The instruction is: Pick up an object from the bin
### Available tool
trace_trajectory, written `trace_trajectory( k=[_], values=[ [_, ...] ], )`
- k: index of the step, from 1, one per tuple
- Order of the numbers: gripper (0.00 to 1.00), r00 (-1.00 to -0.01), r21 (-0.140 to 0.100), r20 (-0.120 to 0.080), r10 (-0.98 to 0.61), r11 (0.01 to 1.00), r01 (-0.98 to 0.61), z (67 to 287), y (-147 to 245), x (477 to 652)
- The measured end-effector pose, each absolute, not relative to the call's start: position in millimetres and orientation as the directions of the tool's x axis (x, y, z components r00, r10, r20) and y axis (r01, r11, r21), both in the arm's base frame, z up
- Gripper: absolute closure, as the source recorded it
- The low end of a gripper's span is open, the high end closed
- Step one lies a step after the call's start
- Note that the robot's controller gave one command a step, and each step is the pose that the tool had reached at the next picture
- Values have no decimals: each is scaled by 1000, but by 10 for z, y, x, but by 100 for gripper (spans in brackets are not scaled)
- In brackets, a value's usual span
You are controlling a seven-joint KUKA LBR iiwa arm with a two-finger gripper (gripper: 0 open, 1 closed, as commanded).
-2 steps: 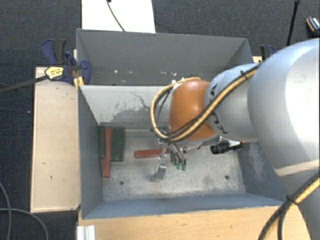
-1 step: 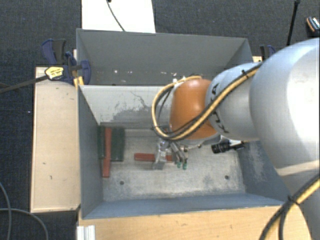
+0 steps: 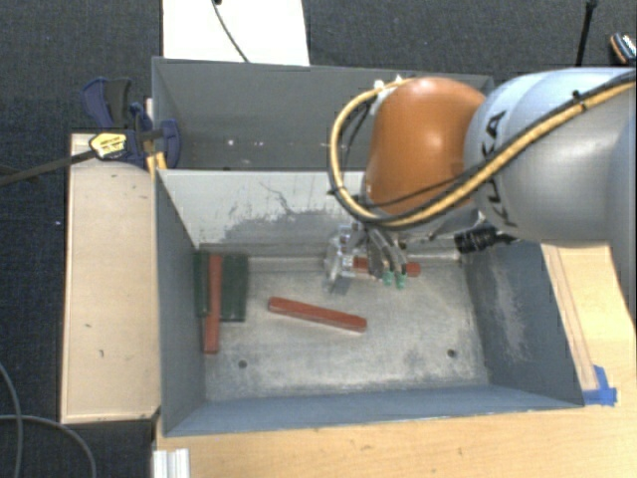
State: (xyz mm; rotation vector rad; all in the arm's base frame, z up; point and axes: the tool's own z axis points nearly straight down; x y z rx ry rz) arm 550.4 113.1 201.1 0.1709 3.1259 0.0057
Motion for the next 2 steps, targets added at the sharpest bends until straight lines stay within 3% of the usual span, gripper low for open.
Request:
trace_trajectory(
  k=[1,2],
  values=[
    [0,-994,1,-1,109,994,109,1960,1126,5486],
    [0,-988,0,4,-156,988,-156,727,1130,5539]
  ],
)
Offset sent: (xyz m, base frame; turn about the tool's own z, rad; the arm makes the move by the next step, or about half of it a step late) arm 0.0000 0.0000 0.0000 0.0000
